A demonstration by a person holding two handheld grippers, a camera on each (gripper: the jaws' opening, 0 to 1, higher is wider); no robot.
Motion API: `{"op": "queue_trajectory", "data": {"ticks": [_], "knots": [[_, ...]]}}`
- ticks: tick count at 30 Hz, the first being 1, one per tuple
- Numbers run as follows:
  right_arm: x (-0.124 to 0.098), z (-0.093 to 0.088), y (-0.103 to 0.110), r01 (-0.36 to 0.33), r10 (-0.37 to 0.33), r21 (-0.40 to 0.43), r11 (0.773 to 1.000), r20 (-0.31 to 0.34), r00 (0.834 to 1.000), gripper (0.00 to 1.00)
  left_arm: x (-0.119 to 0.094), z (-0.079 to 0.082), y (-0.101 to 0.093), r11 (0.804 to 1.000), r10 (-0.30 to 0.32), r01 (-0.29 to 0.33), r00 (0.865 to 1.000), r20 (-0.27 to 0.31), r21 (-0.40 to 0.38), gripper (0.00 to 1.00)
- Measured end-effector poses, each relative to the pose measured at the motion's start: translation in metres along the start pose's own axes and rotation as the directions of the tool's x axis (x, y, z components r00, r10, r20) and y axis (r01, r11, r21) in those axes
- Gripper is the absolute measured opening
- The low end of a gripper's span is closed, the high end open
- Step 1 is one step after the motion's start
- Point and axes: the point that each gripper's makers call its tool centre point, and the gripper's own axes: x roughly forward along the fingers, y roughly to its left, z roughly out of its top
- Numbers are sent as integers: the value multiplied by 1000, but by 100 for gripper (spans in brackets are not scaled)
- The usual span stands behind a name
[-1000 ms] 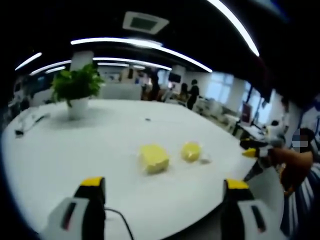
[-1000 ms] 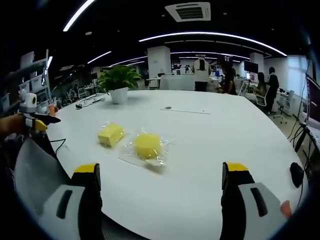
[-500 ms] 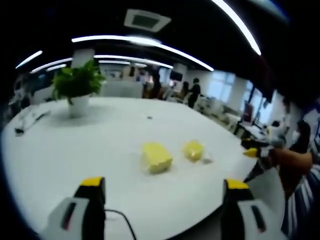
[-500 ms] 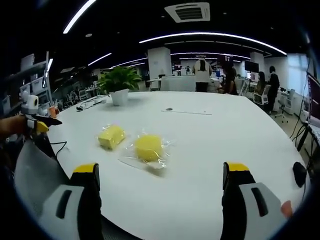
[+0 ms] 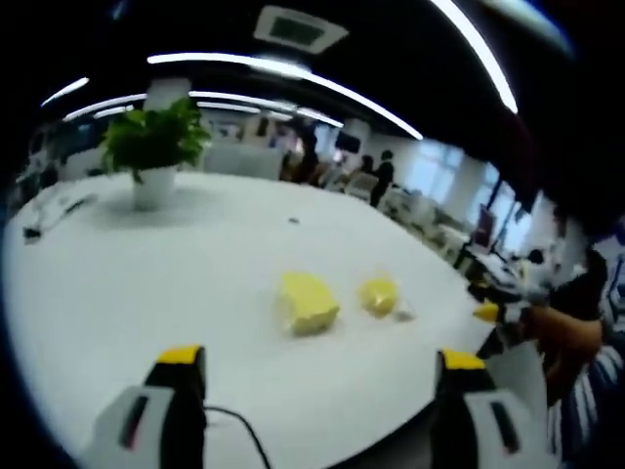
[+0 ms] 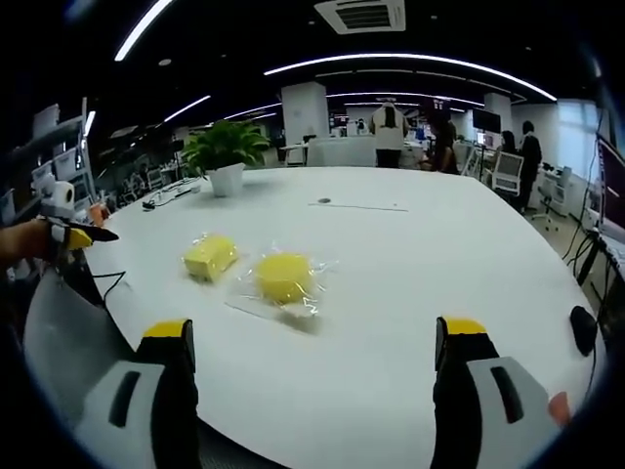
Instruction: Compare the silicone blocks by pressing each to a similar depth, holding the contact briefly, and releasing to observe deformation and rebound differences across the visible hardness samples.
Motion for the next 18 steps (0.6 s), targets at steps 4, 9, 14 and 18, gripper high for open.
{"op": "queue_trajectory", "data": {"ticks": [4,9,14,18], "knots": [[-1,-4,-1,20,-20,13,1000,-8,1000,95,14,11,10,998,-17,18,1000,12,-54,100],[-5,-7,-3,51,-51,28,998,-11,999,94,37,17,14,998,-45,45,999,-16,-42,100],[-8,-10,-7,78,-77,34,996,-27,997,92,59,24,20,997,-68,67,997,-38,-26,100],[-10,-8,-10,101,-100,41,994,-26,995,92,77,30,28,995,-94,91,994,-55,-49,100]]}}
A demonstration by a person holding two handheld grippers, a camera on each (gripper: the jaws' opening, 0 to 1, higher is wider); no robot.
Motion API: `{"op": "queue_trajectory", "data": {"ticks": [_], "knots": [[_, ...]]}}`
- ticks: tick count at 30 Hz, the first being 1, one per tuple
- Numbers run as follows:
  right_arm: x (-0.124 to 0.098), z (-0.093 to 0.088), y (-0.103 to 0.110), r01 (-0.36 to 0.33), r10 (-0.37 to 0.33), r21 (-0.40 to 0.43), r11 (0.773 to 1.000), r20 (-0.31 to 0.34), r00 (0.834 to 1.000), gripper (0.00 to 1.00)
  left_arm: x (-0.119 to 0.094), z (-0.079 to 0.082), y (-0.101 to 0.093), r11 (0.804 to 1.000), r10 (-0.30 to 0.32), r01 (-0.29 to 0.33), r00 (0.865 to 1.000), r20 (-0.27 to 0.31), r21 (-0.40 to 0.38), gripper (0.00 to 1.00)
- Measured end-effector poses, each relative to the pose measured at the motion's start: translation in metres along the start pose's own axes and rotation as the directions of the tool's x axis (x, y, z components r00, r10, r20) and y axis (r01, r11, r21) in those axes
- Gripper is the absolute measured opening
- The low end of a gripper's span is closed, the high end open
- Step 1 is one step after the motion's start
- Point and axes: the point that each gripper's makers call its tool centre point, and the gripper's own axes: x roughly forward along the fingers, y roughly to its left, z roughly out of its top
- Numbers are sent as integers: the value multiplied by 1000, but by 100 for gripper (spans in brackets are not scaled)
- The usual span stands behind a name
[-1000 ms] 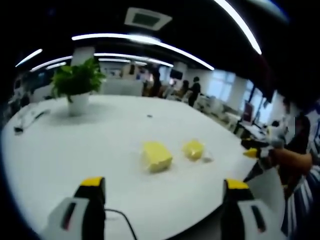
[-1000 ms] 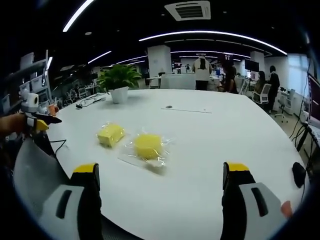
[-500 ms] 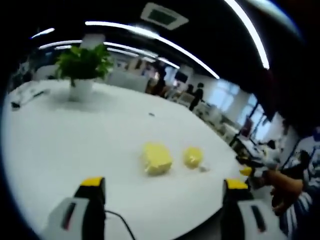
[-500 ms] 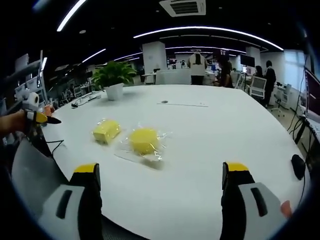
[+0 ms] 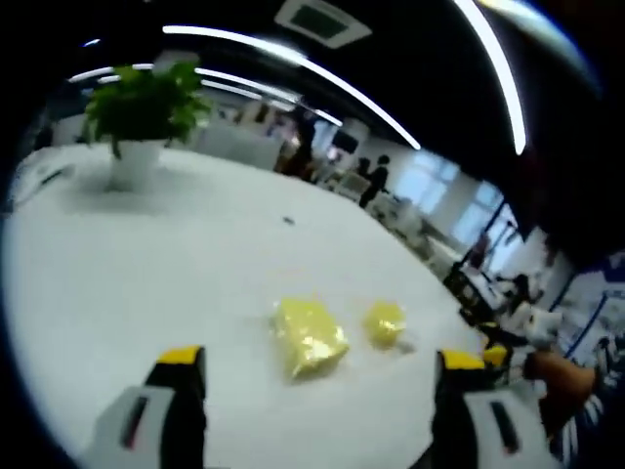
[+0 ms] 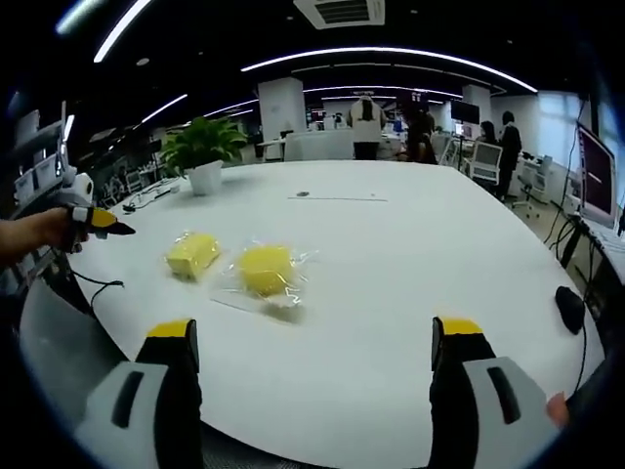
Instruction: Compare the silicone blocks by pressing each to a similar depth, holding the contact briefly, and releasing to observe deformation and rebound differences across the visible hardness samples.
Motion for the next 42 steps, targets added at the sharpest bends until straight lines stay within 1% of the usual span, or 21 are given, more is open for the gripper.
{"op": "queue_trajectory", "data": {"ticks": [4,5,6,7,10,12,14,17,19,20,21,23,26,29,31,32,34,36,38,41,42], "knots": [[-3,2,-2,19,-19,-4,1000,1,1000,92,21,12,12,998,-24,25,1000,9,-57,96],[-4,2,-3,26,-26,-3,1000,-2,1000,92,26,14,16,998,-17,18,1000,12,-65,97],[-5,2,-4,31,-31,-3,1000,-2,1000,91,32,16,25,996,7,-6,1000,11,-89,97],[-7,1,-6,40,-40,-3,999,-4,999,91,37,18,28,996,1,0,1000,10,-85,95],[-10,-1,-8,51,-51,3,999,-8,999,91,52,13,37,996,-8,4,999,-36,-91,89],[-12,-4,-10,63,-63,1,998,-24,998,90,59,11,40,994,-25,19,998,-51,-103,84],[-14,-5,-12,71,-71,3,997,-26,997,90,63,12,37,991,-63,56,997,-53,-121,75],[-16,-6,-15,80,-80,5,997,-34,996,89,72,10,39,987,-91,81,994,-60,-139,63],[-17,-3,-17,86,-86,1,996,-33,996,89,78,5,44,985,-88,75,993,-82,-153,60],[-17,-2,-17,87,-87,0,996,-32,996,89,81,4,46,983,-91,77,993,-78,-167,60],[-18,0,-18,89,-89,-5,996,-31,996,89,84,3,47,973,-94,75,993,-74,-220,59],[-19,2,-19,94,-95,-15,995,-32,995,89,87,5,49,964,-101,84,993,-55,-253,57],[-20,4,-22,100,-101,-20,995,-32,994,89,91,0,60,960,-77,55,995,-69,-275,54],[-21,5,-23,105,-106,-27,994,-37,994,88,92,-2,60,952,-85,62,994,-65,-299,48],[-21,4,-24,108,-109,-29,994,-42,993,88,95,1,60,940,-93,74,995,-41,-334,46],[-22,3,-25,110,-111,-29,994,-47,993,88,97,2,61,928,-91,74,995,-31,-365,46],[-22,0,-26,108,-110,-29,994,-57,992,87,98,1,61,920,-98,78,995,-32,-384,43],[-22,1,-27,113,-114,-28,993,-59,992,86,100,1,59,918,-105,87,994,-24,-386,40],[-22,2,-28,115,-116,-30,993,-56,992,86,102,-3,58,914,-107,85,994,-34,-396,35],[-23,5,-30,124,-125,-30,992,-50,991,87,103,-6,56,911,-109,85,993,-36,-403,31],[-22,5,-32,123,-125,-31,992,-50,991,86,103,-7,55,904,-109,86,994,-32,-418,31]]}}
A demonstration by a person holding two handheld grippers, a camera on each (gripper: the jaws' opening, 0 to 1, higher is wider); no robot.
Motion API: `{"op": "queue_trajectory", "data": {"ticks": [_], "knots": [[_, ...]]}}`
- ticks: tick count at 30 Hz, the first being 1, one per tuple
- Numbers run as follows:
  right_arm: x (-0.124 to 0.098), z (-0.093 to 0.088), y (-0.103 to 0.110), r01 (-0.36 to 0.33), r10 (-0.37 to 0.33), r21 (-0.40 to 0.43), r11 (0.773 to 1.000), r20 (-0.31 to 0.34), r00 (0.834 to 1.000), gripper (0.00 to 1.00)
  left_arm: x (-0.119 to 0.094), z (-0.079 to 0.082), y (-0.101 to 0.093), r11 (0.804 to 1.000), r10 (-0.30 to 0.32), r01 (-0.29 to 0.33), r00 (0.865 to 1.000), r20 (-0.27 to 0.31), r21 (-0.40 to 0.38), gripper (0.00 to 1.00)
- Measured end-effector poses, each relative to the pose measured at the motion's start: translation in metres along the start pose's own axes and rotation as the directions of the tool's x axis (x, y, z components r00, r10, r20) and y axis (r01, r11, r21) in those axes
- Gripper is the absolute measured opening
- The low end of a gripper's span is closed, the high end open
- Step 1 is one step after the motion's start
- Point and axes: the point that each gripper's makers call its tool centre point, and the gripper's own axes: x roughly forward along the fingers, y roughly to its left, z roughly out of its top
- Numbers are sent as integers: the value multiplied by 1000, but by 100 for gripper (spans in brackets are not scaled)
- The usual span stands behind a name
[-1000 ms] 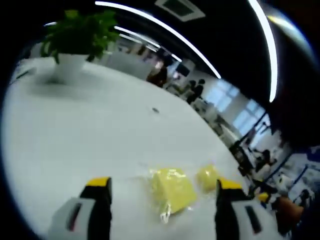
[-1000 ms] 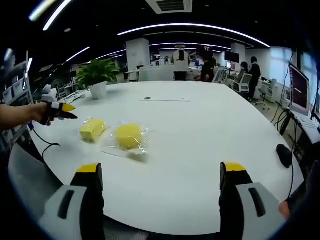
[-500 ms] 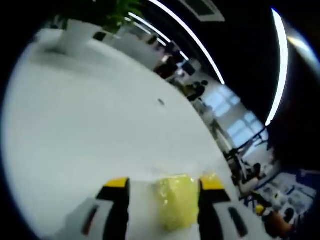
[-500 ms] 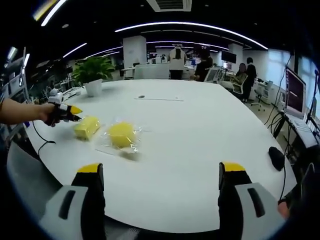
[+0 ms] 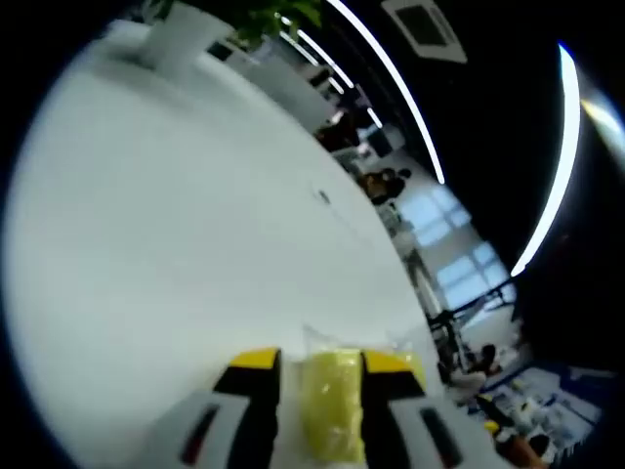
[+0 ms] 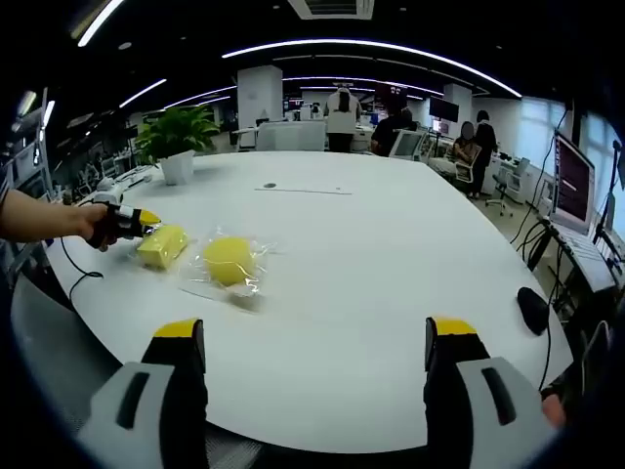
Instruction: Compare the silicone blocks by pressing each to a similar depth, holding the contact briefly, and releasing to observe deformation and rebound differences across the visible hardness samples.
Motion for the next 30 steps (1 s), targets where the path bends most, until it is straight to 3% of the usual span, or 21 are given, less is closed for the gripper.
{"op": "queue_trajectory", "data": {"ticks": [14,20,22,24,30], "knots": [[4,-5,2,-9,9,-4,1000,-15,1000,85,2,-3,-3,996,-26,28,999,34,-86,13],[2,-5,0,-4,4,-12,1000,-18,1000,84,5,-3,-5,998,-25,28,999,46,-59,8],[1,-6,0,-4,4,-9,1000,-17,1000,84,5,-1,-4,998,-22,26,998,63,-61,0],[0,-6,-1,-2,1,-10,1000,-21,1000,84,6,-1,-4,997,-26,30,998,66,-72,0],[-2,-6,-1,0,0,-5,1000,-16,1000,83,7,-2,-7,1000,-23,23,998,59,-7,0]]}}
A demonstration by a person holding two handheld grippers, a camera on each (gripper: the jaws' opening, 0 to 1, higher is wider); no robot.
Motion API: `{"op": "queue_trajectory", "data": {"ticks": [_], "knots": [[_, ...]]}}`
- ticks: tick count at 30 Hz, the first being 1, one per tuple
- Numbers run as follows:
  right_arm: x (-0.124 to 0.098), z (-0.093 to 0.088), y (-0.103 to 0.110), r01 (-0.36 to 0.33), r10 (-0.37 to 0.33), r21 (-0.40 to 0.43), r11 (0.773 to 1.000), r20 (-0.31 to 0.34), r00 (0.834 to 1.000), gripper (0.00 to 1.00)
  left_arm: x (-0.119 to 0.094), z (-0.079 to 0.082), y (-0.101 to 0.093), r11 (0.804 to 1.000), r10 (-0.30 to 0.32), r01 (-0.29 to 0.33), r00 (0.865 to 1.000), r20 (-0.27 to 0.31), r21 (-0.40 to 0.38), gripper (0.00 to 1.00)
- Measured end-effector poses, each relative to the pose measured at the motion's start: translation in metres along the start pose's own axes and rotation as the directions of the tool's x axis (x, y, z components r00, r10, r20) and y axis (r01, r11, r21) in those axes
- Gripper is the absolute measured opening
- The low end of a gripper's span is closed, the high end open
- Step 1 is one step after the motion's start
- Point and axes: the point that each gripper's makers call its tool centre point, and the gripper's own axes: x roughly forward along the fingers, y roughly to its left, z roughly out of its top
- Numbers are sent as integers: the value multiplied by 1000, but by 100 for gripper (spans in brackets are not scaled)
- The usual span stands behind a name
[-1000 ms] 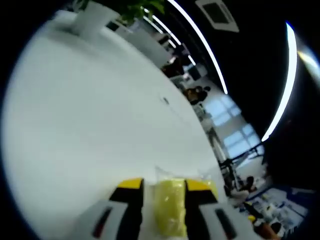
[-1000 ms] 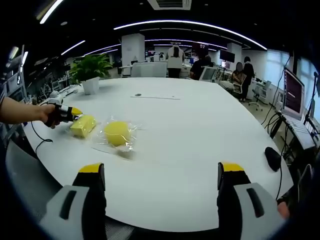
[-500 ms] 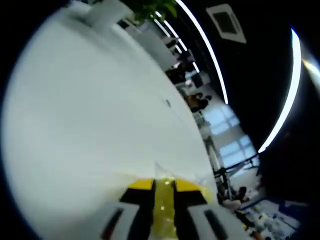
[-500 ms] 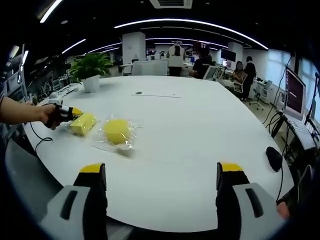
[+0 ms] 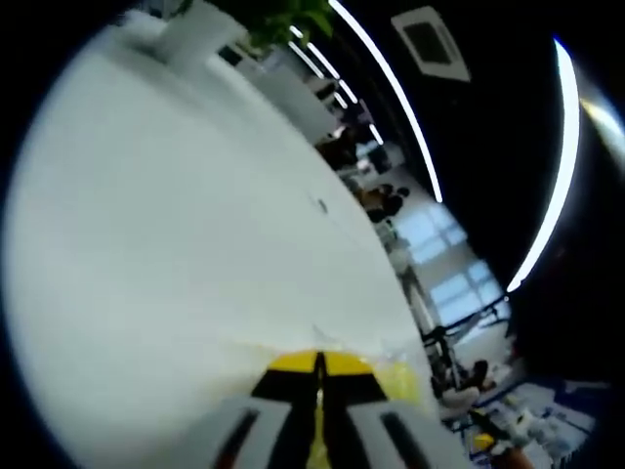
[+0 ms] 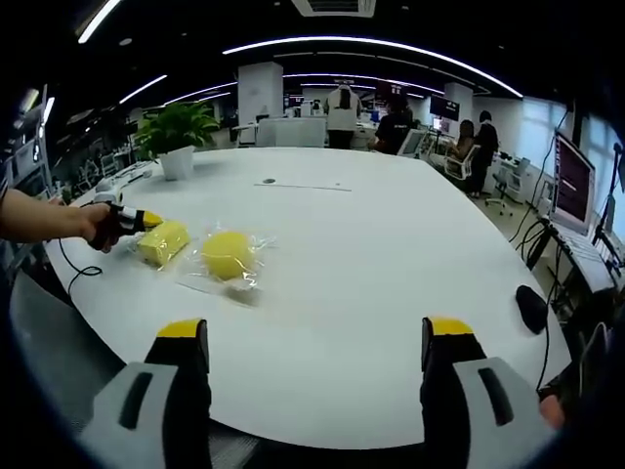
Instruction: Compare the silicone blocks by pressing each to a similar depth, holding the contact briefly, and releasing to observe deformation and rebound differences across the visible hardness samples.
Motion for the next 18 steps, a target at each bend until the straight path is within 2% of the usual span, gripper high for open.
{"op": "queue_trajectory", "data": {"ticks": [3,5,7,11,12,16,18], "knots": [[0,-2,1,-1,1,1,1000,-5,1000,83,0,0,-4,999,-13,14,1000,2,-37,0],[0,-4,3,-4,4,3,1000,-9,1000,83,-2,2,-5,1000,-14,14,1000,17,-26,0],[0,-7,6,-9,9,8,1000,-9,1000,83,-4,6,-14,999,-43,43,998,40,13,0],[1,-7,10,-19,19,20,1000,-1,1000,83,-11,12,-26,997,-55,51,996,67,52,0],[1,-8,10,-19,19,18,1000,-4,1000,83,-12,16,-26,996,-44,37,996,82,81,0],[3,-11,12,-24,25,11,1000,-18,1000,83,-21,22,-48,980,-75,55,992,104,190,0],[3,-9,14,-31,32,12,999,-4,999,83,-27,25,-63,977,-104,77,986,127,199,0]]}}
